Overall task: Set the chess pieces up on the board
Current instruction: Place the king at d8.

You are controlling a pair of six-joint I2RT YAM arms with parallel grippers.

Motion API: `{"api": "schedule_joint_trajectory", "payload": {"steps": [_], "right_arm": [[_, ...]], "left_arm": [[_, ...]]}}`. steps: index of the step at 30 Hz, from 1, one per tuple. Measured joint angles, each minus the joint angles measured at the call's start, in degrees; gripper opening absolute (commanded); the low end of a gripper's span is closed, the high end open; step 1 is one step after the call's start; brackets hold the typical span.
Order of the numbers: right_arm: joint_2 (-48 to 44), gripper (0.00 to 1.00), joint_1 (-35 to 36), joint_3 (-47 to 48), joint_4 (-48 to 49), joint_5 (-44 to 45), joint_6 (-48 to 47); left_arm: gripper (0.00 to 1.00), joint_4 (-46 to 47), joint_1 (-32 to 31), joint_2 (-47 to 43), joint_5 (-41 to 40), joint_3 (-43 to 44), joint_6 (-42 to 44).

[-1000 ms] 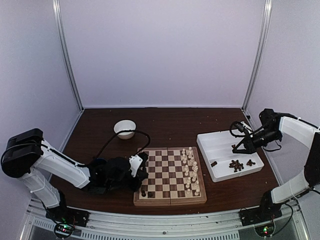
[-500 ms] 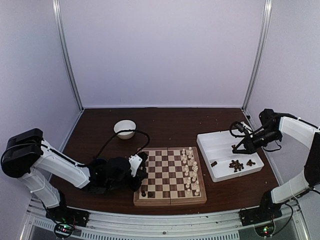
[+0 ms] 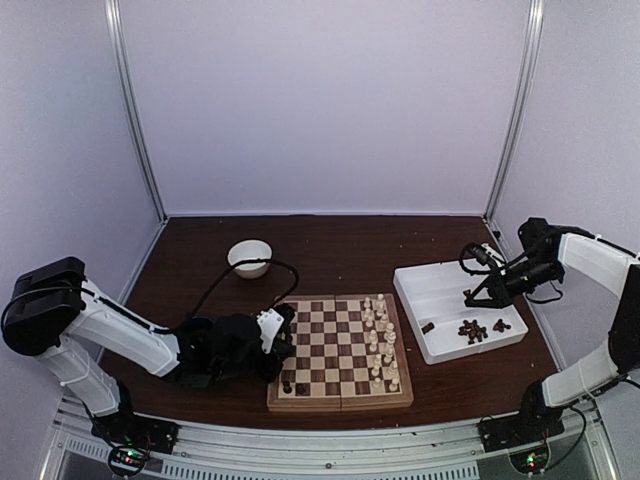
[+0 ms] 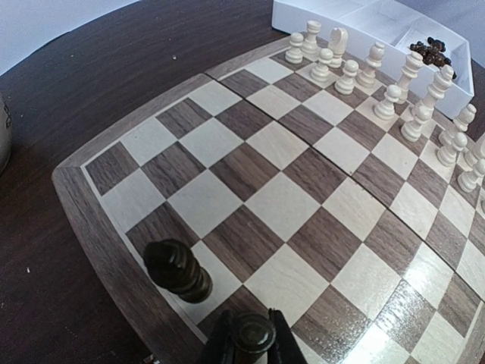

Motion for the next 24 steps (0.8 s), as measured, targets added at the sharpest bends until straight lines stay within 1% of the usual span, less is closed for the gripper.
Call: {"api": "schedule_joint_trajectory", "payload": {"steps": [10,17,21,24], "right_arm": [[0.0,0.09,0.0,0.0,0.0,0.0,0.0],[0.0,0.09,0.0,0.0,0.0,0.0,0.0],[0.02,0.09,0.0,0.0,0.02,0.0,0.02],[0.09,0.09,0.0,0.0,0.0,0.0,0.0]], "left_arm": [[0.2,-0.37,0.0,-0.24,0.02,-0.04,-0.02],[0.39,-1.6,-0.07,-1.73,0.11,-0.85,-0.15],[0.41,-2.75,-0.66,-4.52,-0.02,-1.73,-0.13],[0.42,-5.92,-1.6,-7.91,-0.26,-1.97,-0.22]]}}
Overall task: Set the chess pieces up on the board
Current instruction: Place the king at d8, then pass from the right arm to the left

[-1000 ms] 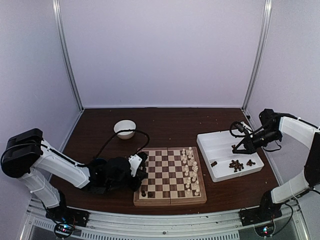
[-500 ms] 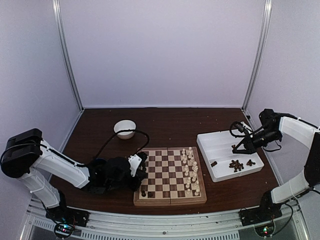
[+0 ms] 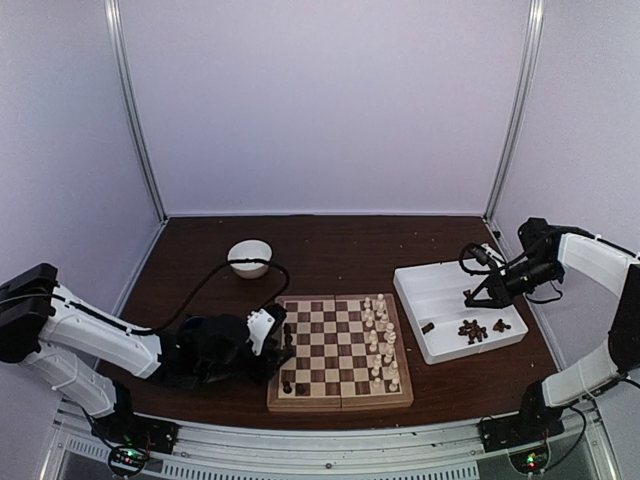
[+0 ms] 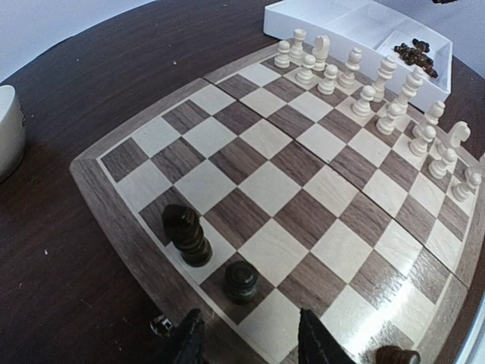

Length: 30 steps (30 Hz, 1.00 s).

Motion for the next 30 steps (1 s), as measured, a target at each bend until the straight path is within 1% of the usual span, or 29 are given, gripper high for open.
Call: {"api": "schedule_joint_trajectory", "payload": {"steps": [2,7,9,11,15,17,19,24,30], "right_arm": [[0.0,0.09,0.0,0.0,-0.07,0.02,0.0],[-1.03,0.09,0.42,0.07,-0.52,0.5,-0.02],[-2.27,0.09,1.38,0.46,-1.09,1.14,0.0],[-3.61,0.09,3.78,1.62,-1.86,2.38,0.07],[-5.31,0.09,11.72,5.79,-3.15,5.7,0.46],[-5.73,0.09,15.85,8.04,-3.43,7.65,0.79],[-6.03,0.09,19.85,10.21,-3.85,9.42,1.33],[-6.08,0.09,26.51,13.86,-4.48,12.2,3.13],[-5.64,0.09,29.57,15.43,-6.05,14.88,3.08]], "left_arm": [[0.43,-3.32,-0.81,-3.52,-0.42,-0.31,-0.17],[0.45,-14.47,-2.12,-16.28,-1.81,-0.24,-0.35],[0.47,-19.91,-2.14,-19.78,-2.89,1.68,0.11],[0.49,-24.06,-2.14,-20.65,-3.8,5.09,0.61],[0.5,-30.01,-2.12,-15.85,-4.17,18.18,1.7],[0.5,-31.8,-1.79,-11.1,-3.15,26.12,1.75],[0.5,-32.63,-1.03,-5.88,-0.46,33.59,1.14],[0.48,-32.11,2.73,3.32,8.61,42.99,-3.1],[0.46,-30.21,7.67,13.64,20.94,50.21,-10.86]]}}
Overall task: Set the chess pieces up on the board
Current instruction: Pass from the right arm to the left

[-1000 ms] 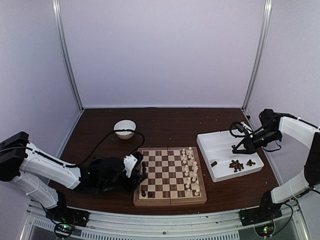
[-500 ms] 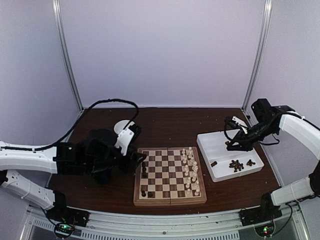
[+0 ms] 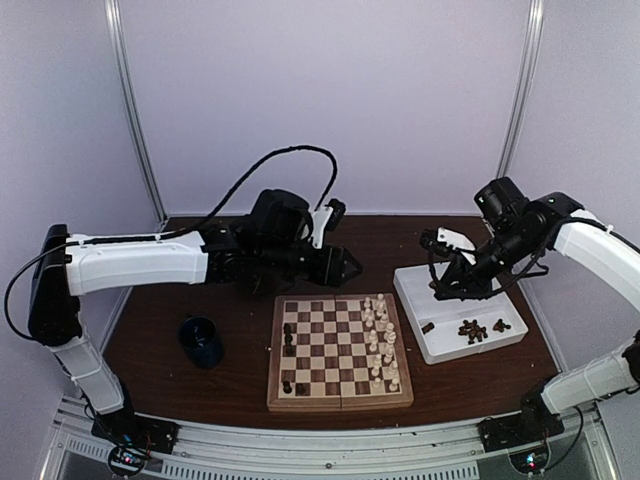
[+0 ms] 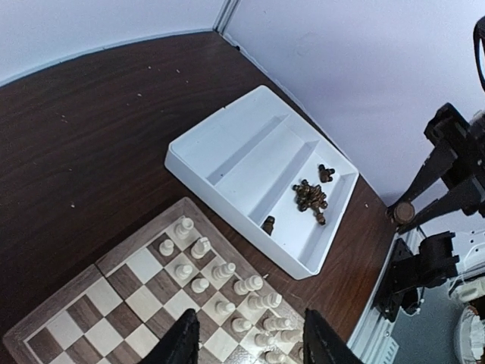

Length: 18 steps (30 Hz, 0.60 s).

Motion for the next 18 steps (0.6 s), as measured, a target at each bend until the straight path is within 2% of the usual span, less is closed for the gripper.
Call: {"api": "schedule_joint_trajectory", "payload": {"steps": [7,18], "right_arm": [[2.01,0.09,1.31,0.5,-1.42,1.73,-1.03],[2.86,0.09,3.74,1.53,-1.49,5.09,-1.2]], "left_arm": [[0.45,0.59,1.29,7.08,10.84,5.97,-5.4],[0.46,4.59,1.53,12.72,22.88,8.13,-11.93]]}}
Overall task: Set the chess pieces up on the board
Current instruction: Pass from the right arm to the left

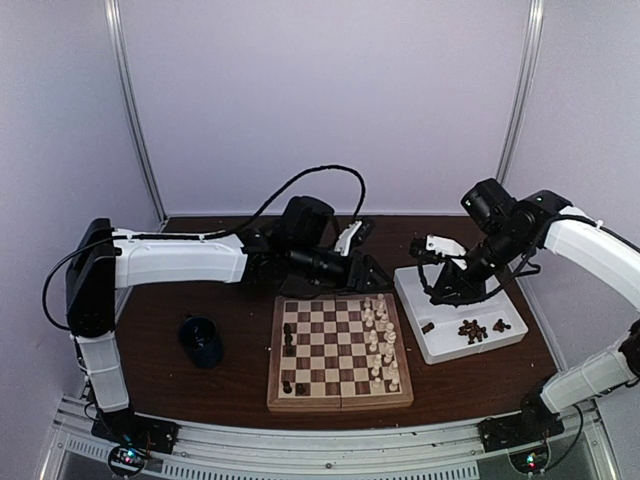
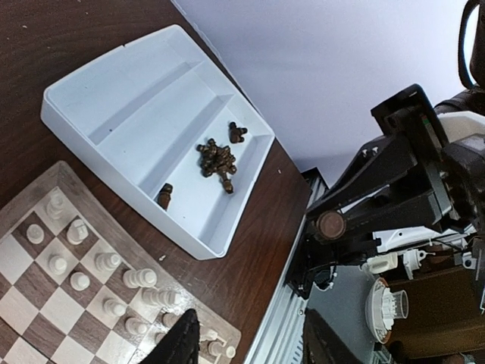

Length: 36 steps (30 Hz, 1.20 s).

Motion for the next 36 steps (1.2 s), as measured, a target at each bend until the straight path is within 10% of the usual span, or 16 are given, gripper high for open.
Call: {"api": "schedule_joint_trajectory", "payload": {"steps": [36], "right_arm": [[5.46,0.11,5.09,6.58,1.22,2.54,1.84]], "left_arm": [[0.11,14.08,-0.83,10.4,12.2,8.02,-14.03]]}}
